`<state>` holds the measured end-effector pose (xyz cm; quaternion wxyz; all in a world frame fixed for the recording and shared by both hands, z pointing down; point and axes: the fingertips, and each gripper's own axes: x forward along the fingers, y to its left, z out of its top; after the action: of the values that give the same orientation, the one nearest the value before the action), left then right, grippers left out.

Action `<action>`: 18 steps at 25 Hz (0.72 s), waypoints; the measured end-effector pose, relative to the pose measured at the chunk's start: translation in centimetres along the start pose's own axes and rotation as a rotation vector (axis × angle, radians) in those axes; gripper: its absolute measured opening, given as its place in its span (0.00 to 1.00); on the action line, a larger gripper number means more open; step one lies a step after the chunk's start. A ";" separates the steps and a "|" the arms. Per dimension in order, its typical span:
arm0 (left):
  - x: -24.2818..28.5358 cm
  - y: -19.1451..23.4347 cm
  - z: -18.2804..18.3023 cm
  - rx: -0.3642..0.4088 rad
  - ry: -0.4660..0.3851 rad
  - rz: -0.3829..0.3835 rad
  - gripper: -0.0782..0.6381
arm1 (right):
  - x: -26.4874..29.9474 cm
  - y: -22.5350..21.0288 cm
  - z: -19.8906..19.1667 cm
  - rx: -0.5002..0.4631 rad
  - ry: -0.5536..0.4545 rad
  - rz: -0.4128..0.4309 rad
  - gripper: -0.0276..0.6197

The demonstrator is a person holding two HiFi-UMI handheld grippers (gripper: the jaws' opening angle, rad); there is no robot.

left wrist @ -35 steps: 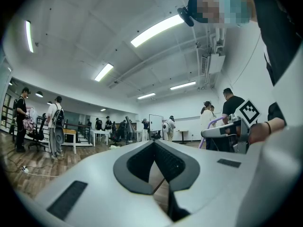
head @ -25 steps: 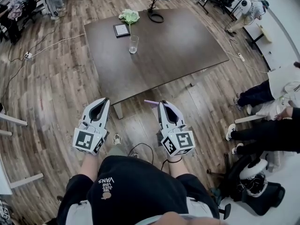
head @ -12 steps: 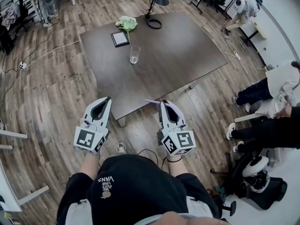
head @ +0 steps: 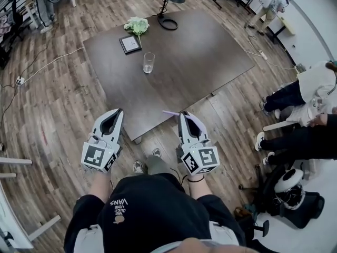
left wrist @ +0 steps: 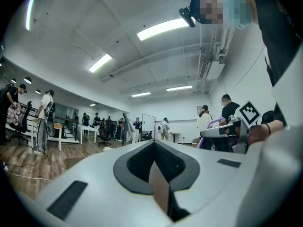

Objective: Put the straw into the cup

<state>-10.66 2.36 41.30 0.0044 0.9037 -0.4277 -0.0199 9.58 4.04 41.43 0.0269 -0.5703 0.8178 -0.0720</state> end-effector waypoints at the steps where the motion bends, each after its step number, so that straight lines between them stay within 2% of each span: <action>1: 0.4 0.1 -0.1 -0.004 0.001 0.000 0.12 | 0.3 -0.3 -0.1 0.002 0.003 -0.001 0.10; 9: 4.1 1.0 -0.8 0.000 0.019 0.022 0.12 | 4.0 -3.2 0.0 0.010 0.023 0.027 0.10; 18: 9.7 2.9 -0.8 -0.001 0.004 0.107 0.12 | 9.7 -7.0 0.4 -0.003 0.036 0.120 0.10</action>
<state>-6.73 -7.03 41.86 0.0067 0.8795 -0.4754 -0.0181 12.75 -7.51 42.42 0.0157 -0.5190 0.8510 -0.0790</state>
